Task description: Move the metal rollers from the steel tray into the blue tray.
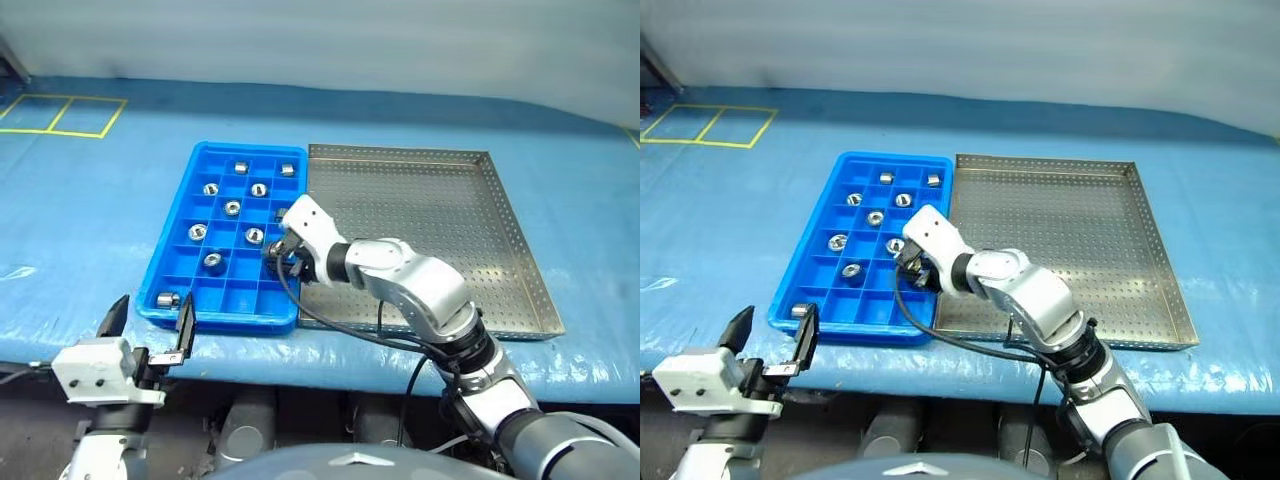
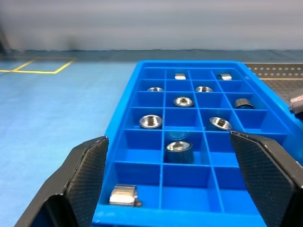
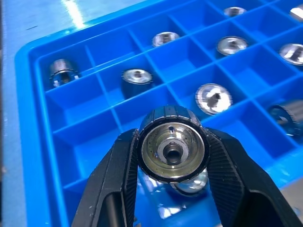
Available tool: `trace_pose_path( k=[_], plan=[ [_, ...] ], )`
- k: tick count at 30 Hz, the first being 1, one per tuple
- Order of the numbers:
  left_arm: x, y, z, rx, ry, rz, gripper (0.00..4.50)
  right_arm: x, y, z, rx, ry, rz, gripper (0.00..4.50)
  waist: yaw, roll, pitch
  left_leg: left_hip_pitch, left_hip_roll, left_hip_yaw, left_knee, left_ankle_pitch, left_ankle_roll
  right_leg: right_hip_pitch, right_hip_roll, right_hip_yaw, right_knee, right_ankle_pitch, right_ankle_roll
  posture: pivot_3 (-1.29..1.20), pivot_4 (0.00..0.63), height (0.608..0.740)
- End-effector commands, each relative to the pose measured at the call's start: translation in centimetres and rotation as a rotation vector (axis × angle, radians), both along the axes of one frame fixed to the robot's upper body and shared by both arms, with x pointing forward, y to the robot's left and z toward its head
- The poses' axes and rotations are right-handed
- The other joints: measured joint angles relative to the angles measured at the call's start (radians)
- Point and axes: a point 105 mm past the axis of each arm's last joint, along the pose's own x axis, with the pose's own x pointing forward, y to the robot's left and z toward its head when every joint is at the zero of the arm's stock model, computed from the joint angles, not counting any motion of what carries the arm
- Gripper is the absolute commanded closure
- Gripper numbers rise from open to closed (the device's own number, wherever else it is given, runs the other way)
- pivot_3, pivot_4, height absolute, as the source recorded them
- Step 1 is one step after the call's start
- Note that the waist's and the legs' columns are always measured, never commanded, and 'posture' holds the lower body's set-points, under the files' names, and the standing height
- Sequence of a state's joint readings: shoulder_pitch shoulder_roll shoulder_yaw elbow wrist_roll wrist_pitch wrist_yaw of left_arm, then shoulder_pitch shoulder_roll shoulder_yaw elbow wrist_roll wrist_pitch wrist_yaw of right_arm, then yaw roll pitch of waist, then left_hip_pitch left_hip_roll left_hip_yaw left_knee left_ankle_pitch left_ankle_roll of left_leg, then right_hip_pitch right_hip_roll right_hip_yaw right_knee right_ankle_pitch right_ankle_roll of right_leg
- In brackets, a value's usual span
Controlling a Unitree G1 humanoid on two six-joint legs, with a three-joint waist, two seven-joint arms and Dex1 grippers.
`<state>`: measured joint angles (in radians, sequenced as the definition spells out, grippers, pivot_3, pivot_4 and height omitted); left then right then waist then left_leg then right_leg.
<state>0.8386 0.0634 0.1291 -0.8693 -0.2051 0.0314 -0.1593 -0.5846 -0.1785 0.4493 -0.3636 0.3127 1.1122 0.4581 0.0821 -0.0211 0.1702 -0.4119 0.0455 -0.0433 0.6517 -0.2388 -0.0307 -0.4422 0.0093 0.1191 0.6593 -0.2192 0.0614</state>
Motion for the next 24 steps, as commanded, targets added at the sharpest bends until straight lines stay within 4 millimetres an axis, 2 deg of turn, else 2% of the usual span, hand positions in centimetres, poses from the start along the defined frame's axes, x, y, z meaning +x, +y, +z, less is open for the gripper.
trace_pose_path(
  k=[1, 9, 13, 17, 24],
  plan=[
    [-0.6, -0.4, 1.8, 0.016, -0.07, 0.009, 0.0, -1.6, 1.4, 0.1, 0.04, 0.007, 0.087, 2.79, 0.011, 0.0, 0.0, 0.0, 0.0, 0.0, 0.0, 0.0, 0.0, 0.0, 0.0, 0.0, 0.0, 0.0, 0.0, 0.45, 0.15, 0.74],
    [-0.5, -1.1, 1.5, 0.008, -0.056, -0.025, 0.0, -2.8, 2.2, -2.1, 0.029, 0.088, 0.125, 2.79, 0.034, 0.0, 0.0, -0.002, 0.0, 0.0, 0.0, 0.0, 0.0, -0.002, 0.0, 0.0, -0.001, 0.0, 0.0, 0.45, 0.15, 0.74],
    [0.0, -1.5, 1.5, 0.005, -0.059, -0.056, 0.0, -2.9, 2.3, -2.6, 0.041, 0.12, 0.11, 1.38, 0.033, 0.0, 0.0, -0.002, 0.0, 0.0, 0.0, 0.0, 0.0, -0.002, 0.0, 0.0, -0.001, 0.0, 0.0, 0.42, 0.15, 0.74],
    [0.6, -1.6, 1.6, 0.01, -0.064, -0.089, 0.0, -2.3, 2.0, -1.8, 0.07, 0.095, 0.066, 0.09, 0.027, 0.0, 0.0, -0.001, 0.0, 0.001, -0.001, 0.0, 0.0, -0.002, 0.0, 0.0, -0.001, -0.001, -0.001, 0.36, 0.15, 0.74],
    [2.9, -1.7, 2.3, 0.034, -0.098, -0.178, 0.0, -0.2, -0.4, 1.6, 0.186, -0.058, -0.037, 0.04, 0.007, 0.0, 0.0, -0.001, 0.0, 0.001, -0.001, 0.0, 0.0, -0.002, 0.0, 0.0, -0.001, 0.0, 0.0, 0.24, 0.15, 0.74]
  ],
)
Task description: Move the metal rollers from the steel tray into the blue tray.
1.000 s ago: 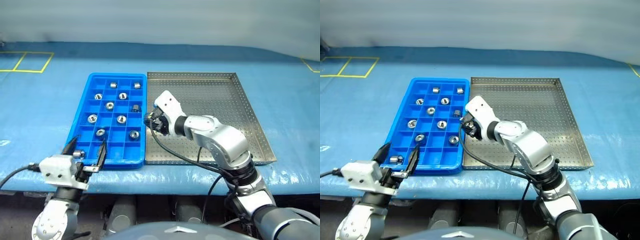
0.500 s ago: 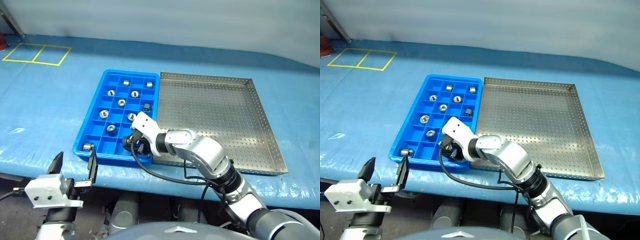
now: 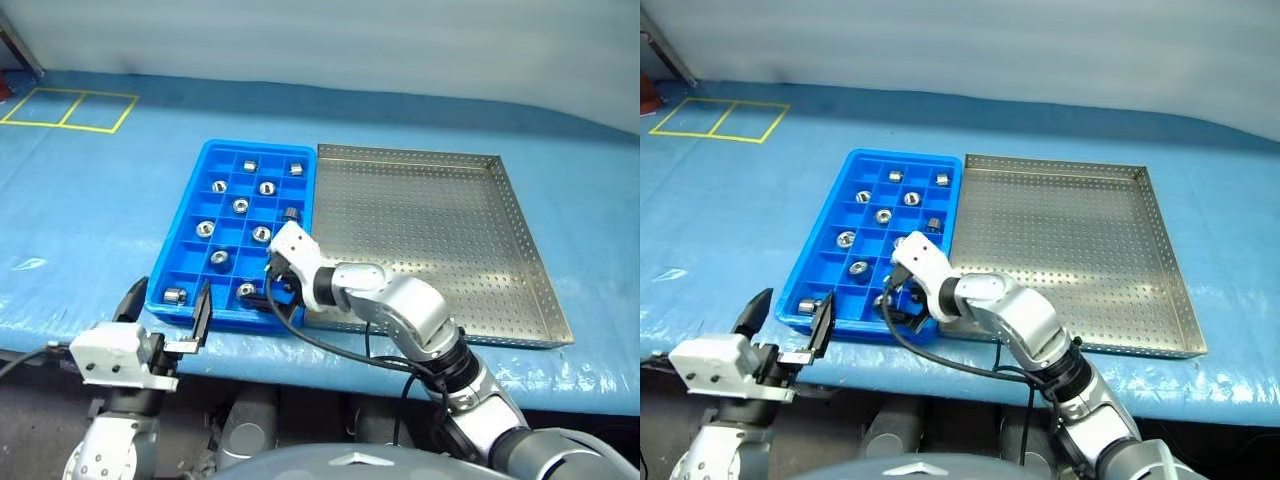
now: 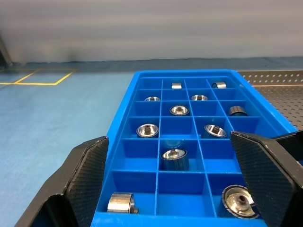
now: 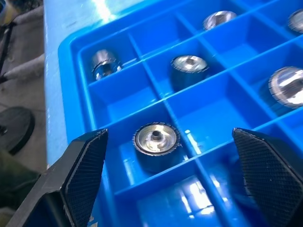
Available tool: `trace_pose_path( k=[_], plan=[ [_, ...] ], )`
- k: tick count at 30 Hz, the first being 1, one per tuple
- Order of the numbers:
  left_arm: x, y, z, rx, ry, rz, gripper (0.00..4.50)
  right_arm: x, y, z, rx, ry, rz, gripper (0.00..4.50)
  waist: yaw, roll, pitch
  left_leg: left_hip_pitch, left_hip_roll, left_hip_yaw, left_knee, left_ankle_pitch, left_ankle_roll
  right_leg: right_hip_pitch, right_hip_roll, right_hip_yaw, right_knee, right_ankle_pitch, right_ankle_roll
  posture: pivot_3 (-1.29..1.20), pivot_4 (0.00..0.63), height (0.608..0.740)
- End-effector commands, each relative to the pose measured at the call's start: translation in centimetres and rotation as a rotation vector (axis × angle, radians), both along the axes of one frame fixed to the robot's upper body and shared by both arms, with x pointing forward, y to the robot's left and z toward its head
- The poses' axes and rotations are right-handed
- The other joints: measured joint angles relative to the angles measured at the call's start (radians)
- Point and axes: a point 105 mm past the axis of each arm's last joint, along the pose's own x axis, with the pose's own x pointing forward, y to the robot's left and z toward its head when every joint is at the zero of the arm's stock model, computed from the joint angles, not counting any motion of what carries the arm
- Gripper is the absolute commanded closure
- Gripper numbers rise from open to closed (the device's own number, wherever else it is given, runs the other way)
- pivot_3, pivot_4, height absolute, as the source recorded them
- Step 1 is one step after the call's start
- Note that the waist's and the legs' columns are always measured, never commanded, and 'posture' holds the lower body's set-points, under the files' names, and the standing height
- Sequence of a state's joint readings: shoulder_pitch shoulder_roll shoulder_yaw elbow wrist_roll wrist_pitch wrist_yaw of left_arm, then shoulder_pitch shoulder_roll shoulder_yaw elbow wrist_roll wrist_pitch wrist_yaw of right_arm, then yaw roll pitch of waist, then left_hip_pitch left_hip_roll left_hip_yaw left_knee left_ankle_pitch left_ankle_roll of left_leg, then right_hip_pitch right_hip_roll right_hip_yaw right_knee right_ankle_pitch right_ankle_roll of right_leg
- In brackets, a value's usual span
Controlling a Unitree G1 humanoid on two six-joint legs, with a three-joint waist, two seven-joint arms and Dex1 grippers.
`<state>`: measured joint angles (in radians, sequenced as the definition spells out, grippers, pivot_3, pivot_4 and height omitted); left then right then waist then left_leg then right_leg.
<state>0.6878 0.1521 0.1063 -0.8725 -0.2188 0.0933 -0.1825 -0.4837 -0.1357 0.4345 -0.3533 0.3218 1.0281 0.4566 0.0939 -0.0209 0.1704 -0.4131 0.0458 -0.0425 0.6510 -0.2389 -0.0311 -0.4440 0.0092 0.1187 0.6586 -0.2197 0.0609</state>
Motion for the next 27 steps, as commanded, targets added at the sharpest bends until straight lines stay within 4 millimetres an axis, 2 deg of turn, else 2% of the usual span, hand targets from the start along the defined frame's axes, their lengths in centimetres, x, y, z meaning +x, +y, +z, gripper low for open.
trace_pose_path(
  k=[1, 10, 15, 21, 27],
  plan=[
    [1.0, -0.2, 0.9, 0.012, -0.031, -0.055, 0.0, 1.0, -1.5, 3.0, 0.101, -0.134, -0.066, 0.04, -0.009, 0.0, 0.0, 0.0, 0.0, 0.0, 0.0, 0.0, 0.0, 0.0, 0.0, 0.0, 0.0, 0.0, 0.0, 0.21, 0.15, 0.74],
    [5.0, 0.0, 1.4, 0.055, -0.045, -0.145, 0.0, 2.7, -6.4, 3.7, 0.129, -0.311, -0.281, 0.04, -0.086, 0.0, -0.001, 0.001, 0.0, 0.0, 0.0, 0.0, 0.0, 0.002, 0.0, 0.0, 0.001, 0.001, 0.001, 0.02, 0.15, 0.74],
    [6.9, 0.0, 1.2, 0.079, -0.031, -0.16, 0.0, 3.3, -9.1, 3.0, 0.133, -0.326, -0.415, 0.04, -0.144, 0.0, -0.001, 0.002, 0.0, 0.0, 0.001, 0.0, 0.0, 0.003, 0.0, 0.001, 0.002, 0.002, 0.002, -0.06, 0.15, 0.74],
    [7.7, -0.3, 1.3, 0.076, -0.03, -0.187, 0.0, 3.3, -11.7, 1.9, 0.12, -0.292, -0.528, 0.04, -0.191, 0.0, -0.001, 0.002, 0.0, 0.0, 0.002, 0.0, 0.0, 0.004, 0.0, 0.002, 0.002, 0.005, 0.007, -0.1, 0.15, 0.74],
    [7.5, -0.3, 1.2, 0.076, -0.028, -0.189, 0.0, 3.4, -12.3, 1.7, 0.12, -0.279, -0.558, 0.04, -0.216, 0.0, -0.001, 0.003, 0.0, 0.0, 0.003, 0.0, 0.0, 0.005, 0.001, 0.003, 0.003, 0.005, 0.008, -0.08, 0.15, 0.74]
  ],
)
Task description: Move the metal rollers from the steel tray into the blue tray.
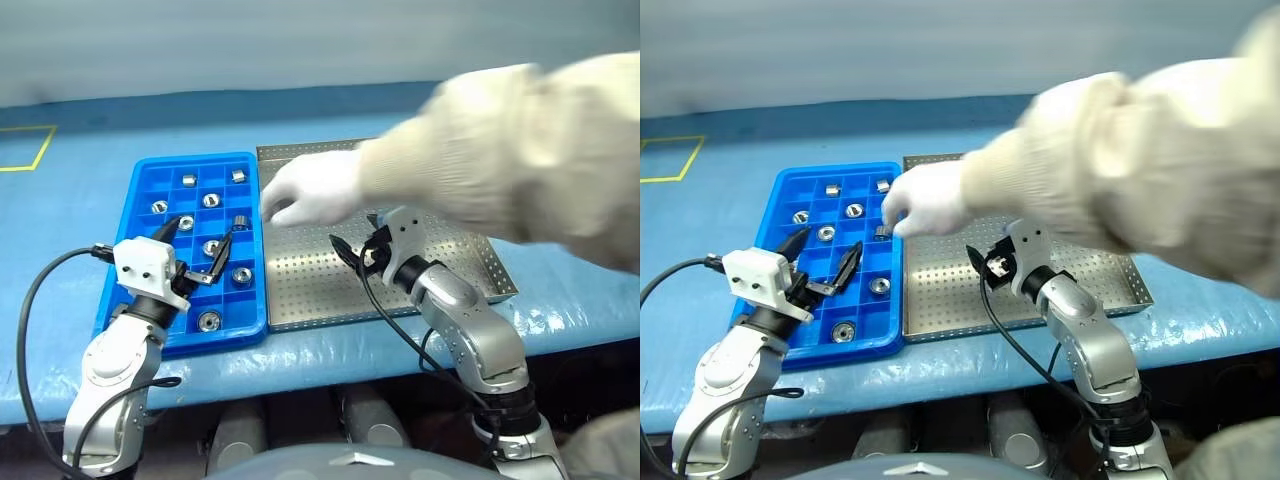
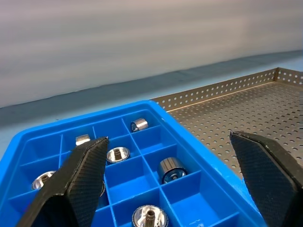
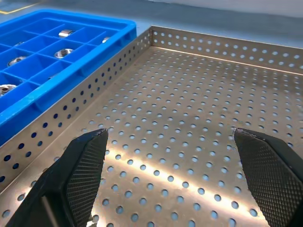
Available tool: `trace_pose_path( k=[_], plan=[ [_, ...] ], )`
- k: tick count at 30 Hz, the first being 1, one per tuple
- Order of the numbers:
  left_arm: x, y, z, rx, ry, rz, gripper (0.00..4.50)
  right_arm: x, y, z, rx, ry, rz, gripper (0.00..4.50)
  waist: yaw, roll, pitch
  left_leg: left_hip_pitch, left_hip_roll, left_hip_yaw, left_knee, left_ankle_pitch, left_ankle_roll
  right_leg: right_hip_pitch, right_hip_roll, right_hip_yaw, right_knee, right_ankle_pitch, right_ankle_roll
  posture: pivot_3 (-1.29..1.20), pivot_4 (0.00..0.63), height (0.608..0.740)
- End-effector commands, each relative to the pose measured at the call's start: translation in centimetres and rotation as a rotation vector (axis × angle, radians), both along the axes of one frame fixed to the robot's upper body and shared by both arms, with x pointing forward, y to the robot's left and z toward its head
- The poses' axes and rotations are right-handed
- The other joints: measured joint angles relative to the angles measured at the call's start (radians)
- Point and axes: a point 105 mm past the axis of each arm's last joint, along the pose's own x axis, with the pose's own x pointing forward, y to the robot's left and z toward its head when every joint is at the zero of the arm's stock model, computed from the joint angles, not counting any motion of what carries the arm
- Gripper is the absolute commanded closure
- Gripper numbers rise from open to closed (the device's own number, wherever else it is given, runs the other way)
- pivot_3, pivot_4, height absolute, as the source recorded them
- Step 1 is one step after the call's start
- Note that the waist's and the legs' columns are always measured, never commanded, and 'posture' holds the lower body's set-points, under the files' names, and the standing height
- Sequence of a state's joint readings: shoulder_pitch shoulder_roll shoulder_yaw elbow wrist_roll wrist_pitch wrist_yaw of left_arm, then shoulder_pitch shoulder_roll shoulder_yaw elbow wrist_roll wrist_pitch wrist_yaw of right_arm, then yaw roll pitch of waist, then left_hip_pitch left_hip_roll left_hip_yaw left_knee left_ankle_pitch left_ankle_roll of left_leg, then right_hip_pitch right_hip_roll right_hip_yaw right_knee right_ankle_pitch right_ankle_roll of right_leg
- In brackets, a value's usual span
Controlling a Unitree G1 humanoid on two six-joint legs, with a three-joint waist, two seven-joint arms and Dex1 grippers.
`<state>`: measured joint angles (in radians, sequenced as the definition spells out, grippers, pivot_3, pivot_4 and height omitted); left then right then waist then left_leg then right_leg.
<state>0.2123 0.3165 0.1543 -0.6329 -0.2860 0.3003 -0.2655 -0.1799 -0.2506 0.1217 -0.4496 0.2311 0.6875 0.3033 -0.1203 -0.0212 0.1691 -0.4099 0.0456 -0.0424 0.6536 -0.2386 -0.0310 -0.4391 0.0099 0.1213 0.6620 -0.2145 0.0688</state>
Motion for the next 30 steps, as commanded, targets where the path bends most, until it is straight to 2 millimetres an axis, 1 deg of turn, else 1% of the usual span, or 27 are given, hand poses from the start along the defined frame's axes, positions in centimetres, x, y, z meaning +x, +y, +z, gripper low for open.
trace_pose_path(
  k=[1, 12, 21, 30],
  plan=[
    [-0.23, -0.04, 0.42, 0.006, -0.018, -0.005, 0.0, -0.11, -0.05, 1.38, 0.019, -0.049, -0.001, 0.04, -0.003, 0.0, 0.0, 0.0, 0.0, 0.0, 0.0, 0.0, 0.0, 0.0, 0.0, 0.0, 0.0, 0.0, 0.0, -0.07, 0.15, 0.74],
    [-1.04, 0.24, 0.22, 0.003, -0.01, 0.015, 0.0, 0.09, 0.14, 1.08, 0.016, -0.034, 0.016, 0.04, 0.003, 0.0, 0.0, 0.0, 0.0, 0.0, 0.001, 0.0, 0.0, 0.001, 0.0, 0.001, 0.0, -0.001, -0.002, -0.04, 0.15, 0.74],
    [-1.07, -0.13, -0.06, -0.013, -0.006, 0.01, 0.0, 0.0, -0.01, 0.96, 0.011, -0.031, 0.009, 0.04, 0.003, 0.0, 0.0, 0.0, -0.001, 0.0, 0.002, 0.0, 0.0, 0.002, 0.0, 0.001, 0.0, -0.001, -0.002, -0.05, 0.15, 0.74],
    [-0.82, 0.01, 0.1, -0.014, -0.014, 0.008, 0.0, 0.07, -0.17, 1.17, 0.011, -0.039, 0.0, 0.04, 0.002, 0.0, 0.0, 0.001, -0.001, 0.0, 0.003, 0.0, 0.0, 0.003, 0.0, 0.001, 0.0, -0.001, -0.002, -0.06, 0.15, 0.74]
  ],
)
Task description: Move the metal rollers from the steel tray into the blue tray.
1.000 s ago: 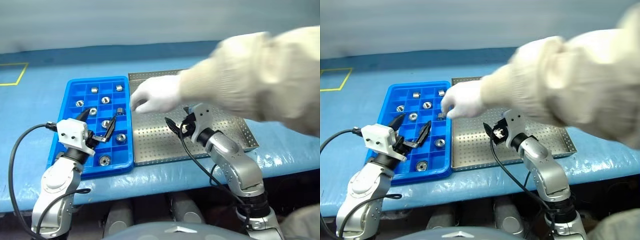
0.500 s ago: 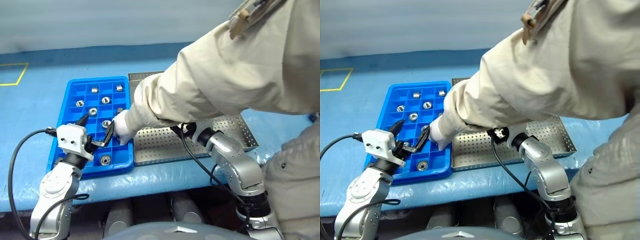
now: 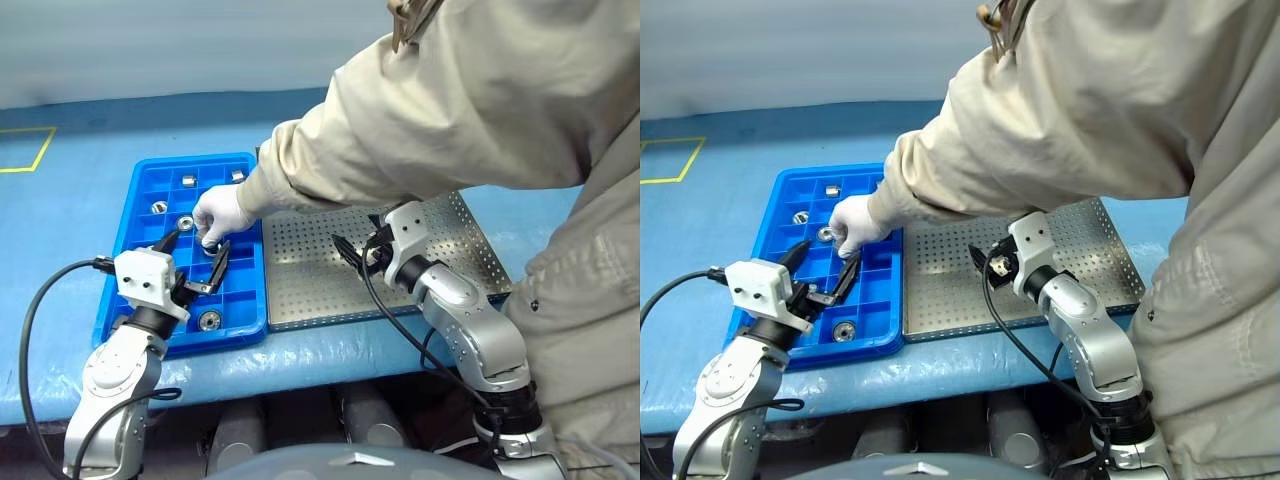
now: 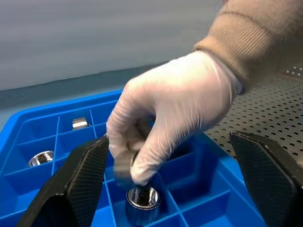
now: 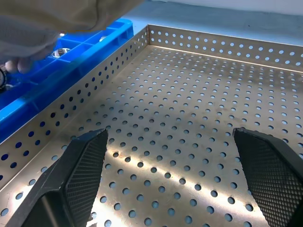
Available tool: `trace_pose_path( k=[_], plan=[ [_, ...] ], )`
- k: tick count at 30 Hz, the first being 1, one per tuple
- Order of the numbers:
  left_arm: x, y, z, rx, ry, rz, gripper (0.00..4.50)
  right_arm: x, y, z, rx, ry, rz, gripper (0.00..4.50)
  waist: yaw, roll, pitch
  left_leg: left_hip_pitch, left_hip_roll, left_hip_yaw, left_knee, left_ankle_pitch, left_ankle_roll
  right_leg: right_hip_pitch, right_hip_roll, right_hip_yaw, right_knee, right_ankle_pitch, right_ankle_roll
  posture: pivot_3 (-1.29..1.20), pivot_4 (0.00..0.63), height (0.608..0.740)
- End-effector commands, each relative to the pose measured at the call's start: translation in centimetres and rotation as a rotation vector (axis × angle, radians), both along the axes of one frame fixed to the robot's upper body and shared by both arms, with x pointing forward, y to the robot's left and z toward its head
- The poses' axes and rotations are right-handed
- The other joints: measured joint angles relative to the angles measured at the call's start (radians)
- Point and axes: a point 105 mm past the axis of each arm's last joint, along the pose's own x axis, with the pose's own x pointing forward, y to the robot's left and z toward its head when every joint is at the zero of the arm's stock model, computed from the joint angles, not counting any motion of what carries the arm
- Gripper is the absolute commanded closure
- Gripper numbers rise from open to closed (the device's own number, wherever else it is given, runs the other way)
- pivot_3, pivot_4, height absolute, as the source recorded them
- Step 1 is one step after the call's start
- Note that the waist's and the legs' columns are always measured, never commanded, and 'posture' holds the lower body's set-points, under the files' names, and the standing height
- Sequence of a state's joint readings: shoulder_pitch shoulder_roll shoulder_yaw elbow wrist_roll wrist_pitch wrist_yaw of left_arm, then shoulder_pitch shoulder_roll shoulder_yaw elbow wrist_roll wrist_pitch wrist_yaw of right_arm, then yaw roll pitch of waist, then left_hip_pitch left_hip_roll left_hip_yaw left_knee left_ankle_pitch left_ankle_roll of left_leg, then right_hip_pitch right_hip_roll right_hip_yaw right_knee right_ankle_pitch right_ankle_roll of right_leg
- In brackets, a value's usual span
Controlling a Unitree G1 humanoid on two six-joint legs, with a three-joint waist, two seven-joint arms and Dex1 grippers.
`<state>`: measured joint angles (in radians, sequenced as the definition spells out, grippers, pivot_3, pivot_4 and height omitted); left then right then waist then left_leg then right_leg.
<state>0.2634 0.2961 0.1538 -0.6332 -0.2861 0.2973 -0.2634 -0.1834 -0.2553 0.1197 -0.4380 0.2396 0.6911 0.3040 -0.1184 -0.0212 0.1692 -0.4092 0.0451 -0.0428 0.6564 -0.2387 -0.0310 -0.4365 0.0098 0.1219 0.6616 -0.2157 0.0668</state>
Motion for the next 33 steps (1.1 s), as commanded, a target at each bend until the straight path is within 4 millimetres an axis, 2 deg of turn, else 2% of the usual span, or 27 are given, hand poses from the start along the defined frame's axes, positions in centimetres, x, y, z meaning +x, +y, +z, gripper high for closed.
trace_pose_path(
  k=[1, 33],
  plan=[
    [-0.14, -0.23, 1.32, 0.007, -0.059, -0.012, 0.0, -0.03, -0.07, 1.41, 0.011, -0.052, 0.0, 0.04, 0.0, 0.0, 0.0, 0.0, 0.0, 0.0, 0.0, 0.0, 0.0, 0.0, 0.0, 0.0, 0.0, 0.0, 0.0, -0.06, 0.15, 0.74],
    [-0.34, -0.14, 1.15, -0.004, -0.053, -0.002, 0.0, 0.15, 0.15, 1.53, 0.005, -0.053, 0.011, 0.04, 0.001, 0.0, 0.0, 0.001, 0.0, 0.0, 0.0, 0.0, 0.0, 0.001, 0.0, 0.0, 0.0, 0.0, 0.0, -0.05, 0.15, 0.74]
  ],
)
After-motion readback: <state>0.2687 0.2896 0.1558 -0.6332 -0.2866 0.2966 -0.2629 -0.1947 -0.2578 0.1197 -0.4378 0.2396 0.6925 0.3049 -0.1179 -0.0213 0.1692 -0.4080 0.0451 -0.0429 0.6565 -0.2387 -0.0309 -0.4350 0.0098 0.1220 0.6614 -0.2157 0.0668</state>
